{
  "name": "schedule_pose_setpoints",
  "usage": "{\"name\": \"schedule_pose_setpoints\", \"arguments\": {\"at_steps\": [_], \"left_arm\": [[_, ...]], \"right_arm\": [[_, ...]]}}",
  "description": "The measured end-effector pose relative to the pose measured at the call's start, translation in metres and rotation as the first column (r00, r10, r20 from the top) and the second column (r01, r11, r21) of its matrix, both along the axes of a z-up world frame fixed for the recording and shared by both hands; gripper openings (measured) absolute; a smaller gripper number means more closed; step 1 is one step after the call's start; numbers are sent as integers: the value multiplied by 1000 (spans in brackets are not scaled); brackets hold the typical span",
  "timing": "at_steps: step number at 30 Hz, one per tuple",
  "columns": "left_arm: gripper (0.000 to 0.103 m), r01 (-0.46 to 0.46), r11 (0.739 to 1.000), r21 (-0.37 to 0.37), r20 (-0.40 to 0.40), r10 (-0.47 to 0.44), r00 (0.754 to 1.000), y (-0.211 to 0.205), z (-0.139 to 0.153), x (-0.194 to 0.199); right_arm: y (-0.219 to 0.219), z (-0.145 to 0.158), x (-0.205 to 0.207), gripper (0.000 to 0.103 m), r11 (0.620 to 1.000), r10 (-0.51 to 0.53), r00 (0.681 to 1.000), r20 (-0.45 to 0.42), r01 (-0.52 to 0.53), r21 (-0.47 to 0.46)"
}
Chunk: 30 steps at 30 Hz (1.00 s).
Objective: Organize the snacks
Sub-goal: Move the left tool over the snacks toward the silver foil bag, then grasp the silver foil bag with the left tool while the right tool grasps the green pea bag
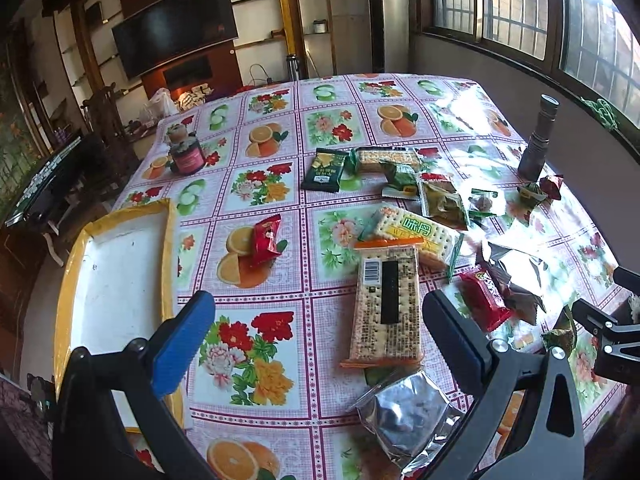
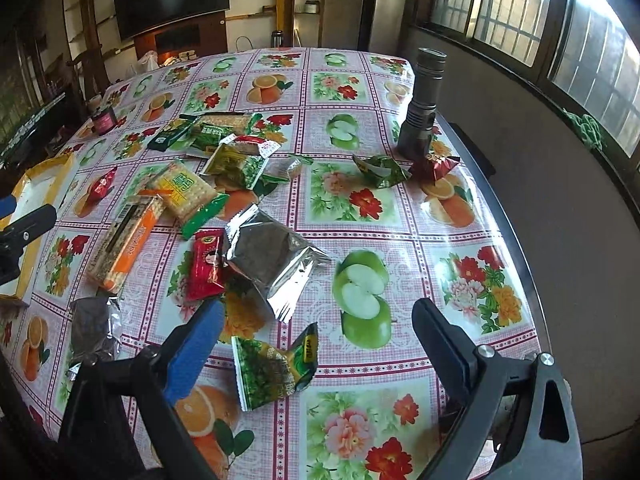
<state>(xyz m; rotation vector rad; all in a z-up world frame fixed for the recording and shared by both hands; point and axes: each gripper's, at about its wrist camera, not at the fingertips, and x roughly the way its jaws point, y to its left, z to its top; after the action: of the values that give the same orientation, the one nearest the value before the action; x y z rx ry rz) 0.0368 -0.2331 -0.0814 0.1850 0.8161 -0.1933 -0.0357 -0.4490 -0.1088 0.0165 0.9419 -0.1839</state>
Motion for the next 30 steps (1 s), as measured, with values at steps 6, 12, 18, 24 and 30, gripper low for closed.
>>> {"name": "schedule_pose_setpoints", "arguments": {"at_steps": [6,12,18,24,30], "left_arm": [[103,9,1000,-8,-12,-9,1000,1,-2,-1],[103,35,998,-58,-38,-37,999,8,-9,-4],[103,42,997,-59,-37,-45,998,10,-9,-9],[103,40,998,-53,-39,-42,998,13,-9,-10],[103,44,997,-56,-40,-47,998,15,-9,-11]], "right_arm": [[5,-2,6,95,1000,-1,1000,-9,1,-18],[7,-1,18,95,993,-49,998,-24,47,-105],[14,2,20,95,988,-58,998,-17,55,-143],[20,7,19,95,986,-57,998,6,57,-158],[22,10,18,95,986,-51,999,12,52,-155]]}}
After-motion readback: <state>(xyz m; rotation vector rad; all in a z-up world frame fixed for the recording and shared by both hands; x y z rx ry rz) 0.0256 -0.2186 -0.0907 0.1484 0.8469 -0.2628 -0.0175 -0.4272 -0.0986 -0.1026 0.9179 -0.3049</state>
